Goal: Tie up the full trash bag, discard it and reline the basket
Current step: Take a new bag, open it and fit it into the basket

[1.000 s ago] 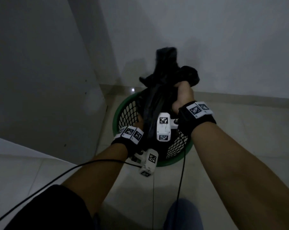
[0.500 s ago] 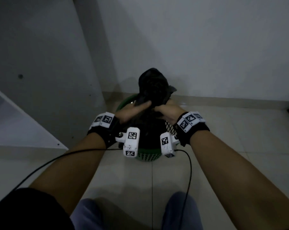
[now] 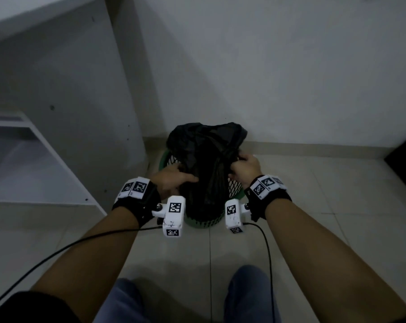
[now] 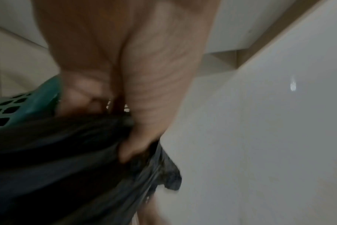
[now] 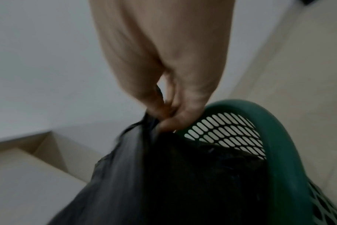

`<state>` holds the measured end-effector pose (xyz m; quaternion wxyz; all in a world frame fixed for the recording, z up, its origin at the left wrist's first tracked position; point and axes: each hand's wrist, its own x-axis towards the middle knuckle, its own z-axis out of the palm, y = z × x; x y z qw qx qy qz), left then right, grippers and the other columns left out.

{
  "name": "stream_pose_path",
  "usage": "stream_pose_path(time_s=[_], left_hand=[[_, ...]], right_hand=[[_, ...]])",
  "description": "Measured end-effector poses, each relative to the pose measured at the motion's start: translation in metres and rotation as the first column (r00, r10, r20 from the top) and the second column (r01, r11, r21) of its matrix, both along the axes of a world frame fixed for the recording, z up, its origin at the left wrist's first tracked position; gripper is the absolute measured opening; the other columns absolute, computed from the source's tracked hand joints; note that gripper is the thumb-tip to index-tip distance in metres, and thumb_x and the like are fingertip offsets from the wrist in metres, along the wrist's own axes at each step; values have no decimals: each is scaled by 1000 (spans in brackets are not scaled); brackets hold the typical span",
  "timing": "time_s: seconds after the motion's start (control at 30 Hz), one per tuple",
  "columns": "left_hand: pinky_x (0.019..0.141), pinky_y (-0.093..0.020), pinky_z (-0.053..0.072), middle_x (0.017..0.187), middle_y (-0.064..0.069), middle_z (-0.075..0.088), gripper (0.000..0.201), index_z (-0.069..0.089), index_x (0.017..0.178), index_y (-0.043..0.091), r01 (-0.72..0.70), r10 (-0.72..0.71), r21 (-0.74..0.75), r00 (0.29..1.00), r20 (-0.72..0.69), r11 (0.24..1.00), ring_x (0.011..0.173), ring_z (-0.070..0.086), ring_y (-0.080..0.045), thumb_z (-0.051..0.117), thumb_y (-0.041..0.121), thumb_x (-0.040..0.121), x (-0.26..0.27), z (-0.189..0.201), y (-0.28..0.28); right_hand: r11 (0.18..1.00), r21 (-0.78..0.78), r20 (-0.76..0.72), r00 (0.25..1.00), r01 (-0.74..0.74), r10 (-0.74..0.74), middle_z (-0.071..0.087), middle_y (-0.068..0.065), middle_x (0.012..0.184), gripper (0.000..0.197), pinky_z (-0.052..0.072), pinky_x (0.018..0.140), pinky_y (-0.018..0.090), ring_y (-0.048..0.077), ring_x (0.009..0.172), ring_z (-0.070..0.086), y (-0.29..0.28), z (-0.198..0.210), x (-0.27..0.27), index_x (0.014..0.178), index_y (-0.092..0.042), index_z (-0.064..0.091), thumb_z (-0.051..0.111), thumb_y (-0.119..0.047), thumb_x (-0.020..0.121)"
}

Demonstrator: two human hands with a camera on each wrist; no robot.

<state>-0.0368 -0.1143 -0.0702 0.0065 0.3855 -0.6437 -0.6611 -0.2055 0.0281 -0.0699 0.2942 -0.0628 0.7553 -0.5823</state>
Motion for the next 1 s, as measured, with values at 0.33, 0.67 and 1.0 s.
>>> stream_pose_path(time_s=[0.33, 0.67, 1.0], left_hand=[[86, -36, 54, 118, -5, 70, 52, 62, 123, 15, -74, 76, 149, 997, -6, 986, 107, 67, -25, 82, 23, 76, 28, -13, 6], [46, -26, 55, 106, -21, 69, 42, 62, 117, -7, -560, 585, -280, 811, 5, 780, 77, 67, -31, 72, 12, 82, 52, -45, -10], [108, -45, 40, 159, -8, 26, 134, 7, 155, 17, 383, -201, -189, 772, 603, 904, 140, 37, -32, 81, 57, 52, 62, -4, -21]], right_hand=[[949, 315, -202, 976, -9, 76, 41, 18, 139, 94, 45, 104, 40, 36, 123, 49, 6, -24, 19, 140, -4, 29, 81, -42, 72], [927, 283, -236, 954, 247, -183, 55, 21, 122, 44, 52, 88, 40, 38, 103, 59, 42, -38, 1, 120, 0, 46, 61, -4, 79], [829, 555, 37, 997, -72, 61, 47, 23, 136, 75, 42, 80, 36, 36, 117, 53, 61, -52, -24, 142, 5, 30, 69, -11, 80]])
